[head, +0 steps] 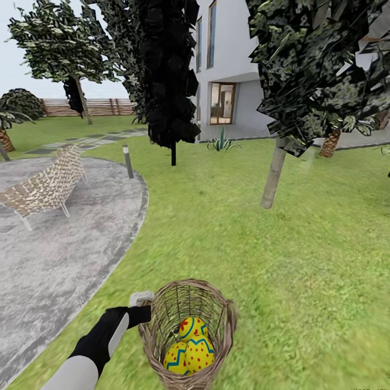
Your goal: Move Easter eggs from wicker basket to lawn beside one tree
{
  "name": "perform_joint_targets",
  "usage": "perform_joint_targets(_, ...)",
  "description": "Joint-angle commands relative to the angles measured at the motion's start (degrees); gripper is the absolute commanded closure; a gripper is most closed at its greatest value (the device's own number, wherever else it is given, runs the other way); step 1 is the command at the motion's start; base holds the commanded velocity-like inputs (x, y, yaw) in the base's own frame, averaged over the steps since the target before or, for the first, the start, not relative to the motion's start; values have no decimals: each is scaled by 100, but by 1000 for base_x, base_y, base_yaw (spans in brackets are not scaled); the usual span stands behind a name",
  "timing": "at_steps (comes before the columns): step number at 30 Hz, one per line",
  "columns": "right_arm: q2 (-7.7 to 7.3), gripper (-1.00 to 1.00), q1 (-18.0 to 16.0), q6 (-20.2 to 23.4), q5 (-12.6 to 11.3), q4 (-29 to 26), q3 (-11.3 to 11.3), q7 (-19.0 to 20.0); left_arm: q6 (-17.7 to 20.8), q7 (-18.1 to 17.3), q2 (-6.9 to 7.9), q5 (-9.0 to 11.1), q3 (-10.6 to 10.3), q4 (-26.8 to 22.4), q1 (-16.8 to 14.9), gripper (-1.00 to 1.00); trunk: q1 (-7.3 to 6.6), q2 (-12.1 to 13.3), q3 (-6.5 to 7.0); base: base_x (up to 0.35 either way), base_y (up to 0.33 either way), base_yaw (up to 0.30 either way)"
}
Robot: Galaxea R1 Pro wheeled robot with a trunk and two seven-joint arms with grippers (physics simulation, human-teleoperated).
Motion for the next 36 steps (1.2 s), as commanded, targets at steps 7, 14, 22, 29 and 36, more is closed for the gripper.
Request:
perform_joint_targets(7,-3,-100,-10,-33,43,20,-49,13,43,-13,-5,79,33,-12,-3,100,-149,273,117,329,0,-282)
perform_joint_targets(14,-3,-100,-10,-33,43,20,-49,13,43,-13,-5,79,32,-12,-3,100,-302,554,243,329,0,-282)
perform_joint_targets(22,-3,-100,-10,-33,43,20,-49,13,43,-13,-5,79,32,-12,-3,100,-368,675,296,329,0,-282)
perform_joint_targets(29,-3,-100,-10,-34,43,20,-49,13,43,-13,-5,79,33,-12,-3,100,-368,675,296,329,0,-273)
perform_joint_targets(36,6,-100,-10,-33,55,16,-46,13,43,-13,-5,79,33,-12,-3,100,-368,675,296,329,0,-23)
